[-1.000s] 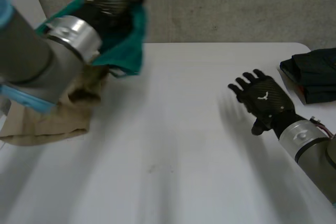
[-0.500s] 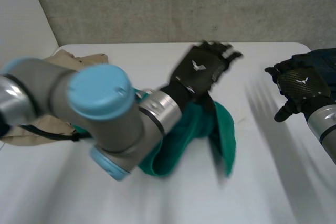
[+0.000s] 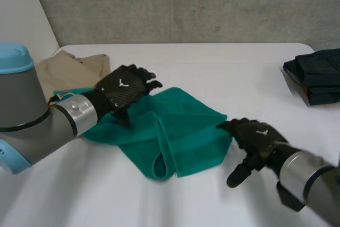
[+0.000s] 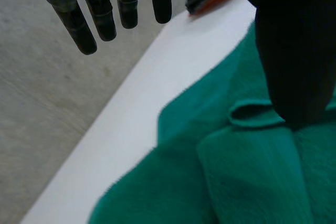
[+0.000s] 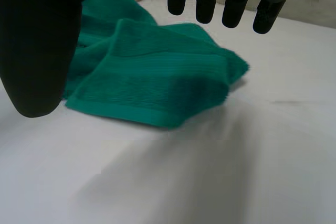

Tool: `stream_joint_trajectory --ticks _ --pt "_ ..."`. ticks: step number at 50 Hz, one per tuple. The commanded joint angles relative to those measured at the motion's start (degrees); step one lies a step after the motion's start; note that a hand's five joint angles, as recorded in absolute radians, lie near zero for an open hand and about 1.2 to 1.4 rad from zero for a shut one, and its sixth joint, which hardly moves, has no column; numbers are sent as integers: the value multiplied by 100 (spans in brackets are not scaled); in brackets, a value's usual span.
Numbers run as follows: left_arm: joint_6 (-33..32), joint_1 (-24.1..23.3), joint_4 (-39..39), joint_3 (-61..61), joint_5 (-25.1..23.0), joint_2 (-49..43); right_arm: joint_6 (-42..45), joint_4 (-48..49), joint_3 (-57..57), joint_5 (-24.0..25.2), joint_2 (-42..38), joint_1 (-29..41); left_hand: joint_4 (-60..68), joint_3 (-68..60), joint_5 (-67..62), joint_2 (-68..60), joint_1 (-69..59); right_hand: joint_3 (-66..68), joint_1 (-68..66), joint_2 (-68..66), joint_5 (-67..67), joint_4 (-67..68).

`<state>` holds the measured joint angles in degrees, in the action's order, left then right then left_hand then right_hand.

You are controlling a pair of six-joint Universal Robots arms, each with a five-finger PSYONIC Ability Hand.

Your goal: Fold the laundry.

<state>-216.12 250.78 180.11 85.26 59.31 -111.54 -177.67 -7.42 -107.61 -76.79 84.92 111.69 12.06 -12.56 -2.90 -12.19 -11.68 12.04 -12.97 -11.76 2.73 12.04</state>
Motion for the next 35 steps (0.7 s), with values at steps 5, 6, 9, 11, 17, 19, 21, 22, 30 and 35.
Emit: stream_joint_trajectory --ticks 5,6,9,11,17,19,21,22,30,35 --pt "17 -81 -99 -878 63 -1351 425 1364 161 -767 -835 1504 1681 -1631 -1597 -1668 -1719 -164 257 135 -233 -164" --pt "17 -90 -107 -941 116 -1431 531 1436 188 -811 -915 1557 1716 -1666 -1632 -1703 -1754 -112 205 84 -181 -112" --pt "43 -204 -116 -1204 396 -1668 926 1646 267 -1004 -1222 1680 1817 -1766 -1733 -1803 -1854 206 -114 -235 137 207" --pt "26 -283 -116 -1310 537 -1774 1102 1761 328 -1118 -1355 1698 1817 -1767 -1733 -1804 -1855 241 -149 -270 172 242" --pt "52 -433 -169 -1758 898 -2292 1568 2261 627 -1575 -1934 2092 1817 -1767 -1733 -1804 -1855 527 -434 -556 458 527" --pt "52 -486 -248 -1802 907 -2354 1657 2341 706 -1672 -2058 2164 1817 -1767 -1733 -1804 -1855 644 -552 -673 575 645" --pt "17 -539 -336 -1846 907 -2425 1718 2403 777 -1787 -2190 2190 1817 -1767 -1733 -1804 -1855 796 -704 -825 727 797" --pt "17 -547 -345 -1855 907 -2434 1727 2412 803 -1804 -2243 2208 1817 -1767 -1733 -1804 -1855 796 -704 -825 728 797" --pt "17 -556 -362 -2005 942 -2548 1754 2482 988 -1848 -2638 2243 3162 -3112 -3078 -3149 -3199 931 -838 -959 862 931" --pt "17 -556 -371 -2057 951 -2653 1754 2491 1155 -1848 -2823 2270 4303 -4252 -4219 -4289 -4340 1400 -1307 -1429 1331 1400"
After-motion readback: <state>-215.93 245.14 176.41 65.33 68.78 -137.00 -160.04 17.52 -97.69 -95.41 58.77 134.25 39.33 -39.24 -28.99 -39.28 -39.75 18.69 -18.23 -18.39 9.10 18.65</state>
